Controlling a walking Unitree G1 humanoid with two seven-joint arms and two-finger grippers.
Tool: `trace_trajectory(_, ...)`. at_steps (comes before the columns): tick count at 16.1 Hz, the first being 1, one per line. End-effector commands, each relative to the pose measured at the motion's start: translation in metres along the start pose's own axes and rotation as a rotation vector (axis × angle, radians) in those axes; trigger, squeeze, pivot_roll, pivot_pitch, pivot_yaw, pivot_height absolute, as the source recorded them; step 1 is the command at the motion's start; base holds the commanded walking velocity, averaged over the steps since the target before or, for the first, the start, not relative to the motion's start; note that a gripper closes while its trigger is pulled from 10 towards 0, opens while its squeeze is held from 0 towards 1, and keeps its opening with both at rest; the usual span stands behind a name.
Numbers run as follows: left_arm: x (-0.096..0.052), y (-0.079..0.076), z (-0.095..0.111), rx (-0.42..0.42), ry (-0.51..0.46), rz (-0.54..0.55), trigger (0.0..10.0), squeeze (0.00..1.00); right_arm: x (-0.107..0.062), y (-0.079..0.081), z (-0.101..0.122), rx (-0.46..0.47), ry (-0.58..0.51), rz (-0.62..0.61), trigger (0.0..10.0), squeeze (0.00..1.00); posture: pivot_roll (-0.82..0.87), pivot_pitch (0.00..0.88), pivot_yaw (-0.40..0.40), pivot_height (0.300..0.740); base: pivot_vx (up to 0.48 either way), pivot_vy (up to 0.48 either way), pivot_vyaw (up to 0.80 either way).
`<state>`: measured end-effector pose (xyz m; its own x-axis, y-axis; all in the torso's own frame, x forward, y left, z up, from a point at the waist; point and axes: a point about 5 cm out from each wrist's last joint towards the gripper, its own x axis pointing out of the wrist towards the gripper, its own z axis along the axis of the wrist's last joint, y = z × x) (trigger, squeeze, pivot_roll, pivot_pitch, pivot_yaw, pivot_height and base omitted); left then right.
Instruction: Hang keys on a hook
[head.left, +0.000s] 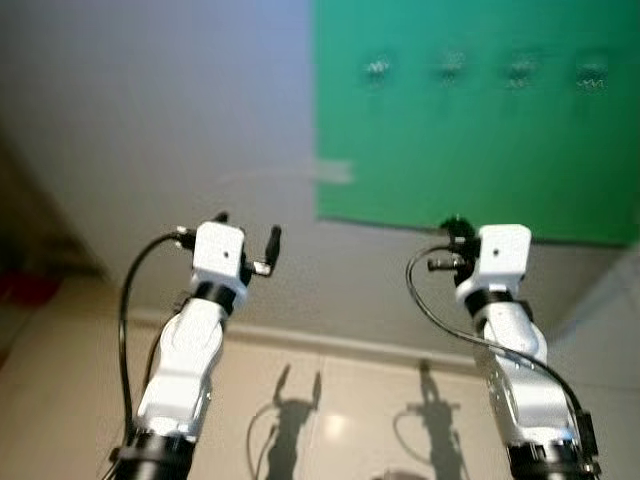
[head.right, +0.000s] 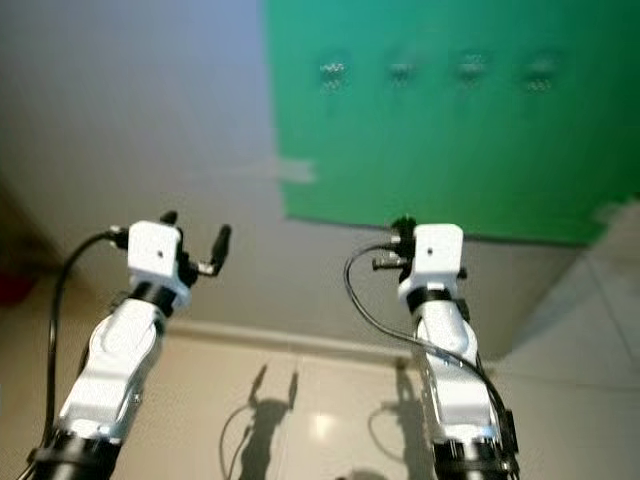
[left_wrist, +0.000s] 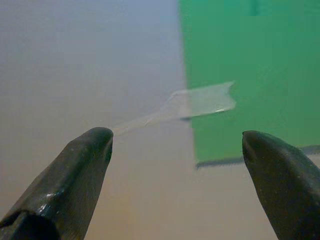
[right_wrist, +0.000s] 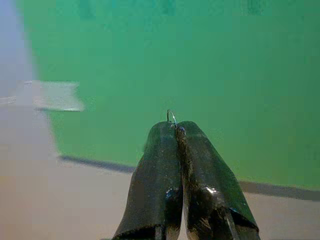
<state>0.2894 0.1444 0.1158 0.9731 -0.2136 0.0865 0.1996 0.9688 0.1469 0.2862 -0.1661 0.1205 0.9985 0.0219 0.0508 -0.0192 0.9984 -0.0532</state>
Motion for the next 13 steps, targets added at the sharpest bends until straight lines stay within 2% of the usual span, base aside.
trace_trajectory(1, 0.003, -0.006, 0.006, -0.001, -0.022, -0.033, 10.0, 0.0, -0.001, -0.004, 0.002, 0.003, -0.009, -0.01, 10.0, 0.0, -0.13, 0.028, 0.045, 0.74, 0.33, 0.0, 0.0)
trace_trajectory(7, 0.002, -0.006, 0.006, -0.002, -0.022, -0.039, 10.0, 0.0, 0.0, 0.0, 0.006, 0.006, -0.026, 0.027, 10.0, 0.0, -0.12, 0.038, 0.041, 0.74, 0.332, 0.0, 0.0)
trace_trajectory(10, 0.002, -0.005, 0.005, -0.004, -0.013, -0.033, 10.0, 0.0, 0.001, 0.01, 0.016, 0.055, -0.073, 0.159, 10.0, 0.0, -0.12, 0.037, 0.04, 0.74, 0.32, 0.0, 0.0)
trace_trajectory(13, -0.002, -0.003, 0.001, 0.036, 0.001, -0.024, 10.0, 0.0, 0.003, 0.021, 0.028, 0.114, -0.127, 0.299, 10.0, 0.0, -0.12, 0.047, 0.039, 0.74, 0.0, 0.0, 0.0)
